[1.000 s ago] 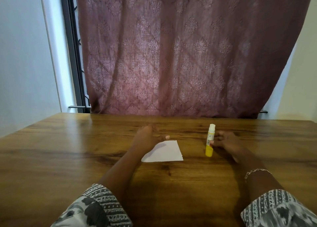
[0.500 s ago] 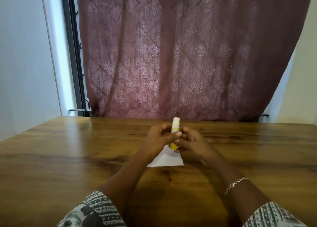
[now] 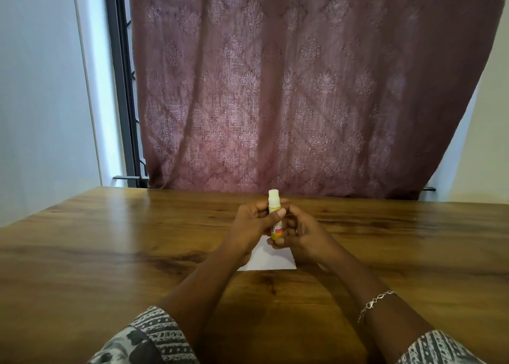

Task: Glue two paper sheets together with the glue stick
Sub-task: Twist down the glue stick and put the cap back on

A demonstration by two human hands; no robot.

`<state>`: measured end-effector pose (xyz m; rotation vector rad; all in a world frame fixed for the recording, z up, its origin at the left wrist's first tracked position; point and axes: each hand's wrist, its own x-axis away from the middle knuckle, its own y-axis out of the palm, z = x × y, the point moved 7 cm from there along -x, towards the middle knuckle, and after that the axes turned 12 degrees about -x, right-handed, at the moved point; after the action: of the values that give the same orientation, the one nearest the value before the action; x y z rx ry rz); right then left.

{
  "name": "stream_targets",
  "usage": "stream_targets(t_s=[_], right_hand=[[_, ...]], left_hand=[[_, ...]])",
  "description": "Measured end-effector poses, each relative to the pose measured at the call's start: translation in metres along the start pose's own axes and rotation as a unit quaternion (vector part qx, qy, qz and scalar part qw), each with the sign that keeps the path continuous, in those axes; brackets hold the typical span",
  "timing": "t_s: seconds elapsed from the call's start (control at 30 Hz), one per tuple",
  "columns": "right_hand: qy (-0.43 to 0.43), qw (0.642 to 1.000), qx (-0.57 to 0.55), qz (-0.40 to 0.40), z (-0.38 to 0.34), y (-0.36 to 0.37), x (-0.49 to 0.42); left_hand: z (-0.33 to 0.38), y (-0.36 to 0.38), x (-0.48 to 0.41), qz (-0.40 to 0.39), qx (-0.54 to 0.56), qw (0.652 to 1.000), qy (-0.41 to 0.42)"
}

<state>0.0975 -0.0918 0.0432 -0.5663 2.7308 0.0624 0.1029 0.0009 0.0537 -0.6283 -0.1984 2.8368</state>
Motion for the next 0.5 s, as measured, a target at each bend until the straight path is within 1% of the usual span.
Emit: stream_targets(t_s=[0.37,0.43,0.5], right_hand=[[-0.045,0.995,0.065,0.057,-0.010,-0.003,0.000],[-0.043,0.996,0.048,0.064,-0.008,-0.006,-0.001],[-0.022,0.998,0.002,0.056,-0.005,-0.007,-0.001]], left_hand=[[0.006,0.003,0.001,-0.010,0.048,0.999,0.018],[0.006,0.004,0.002,-0.019,0.043,0.999,0.018],[0.005,0.003,0.002,-0.024,0.033,0.999,0.014]])
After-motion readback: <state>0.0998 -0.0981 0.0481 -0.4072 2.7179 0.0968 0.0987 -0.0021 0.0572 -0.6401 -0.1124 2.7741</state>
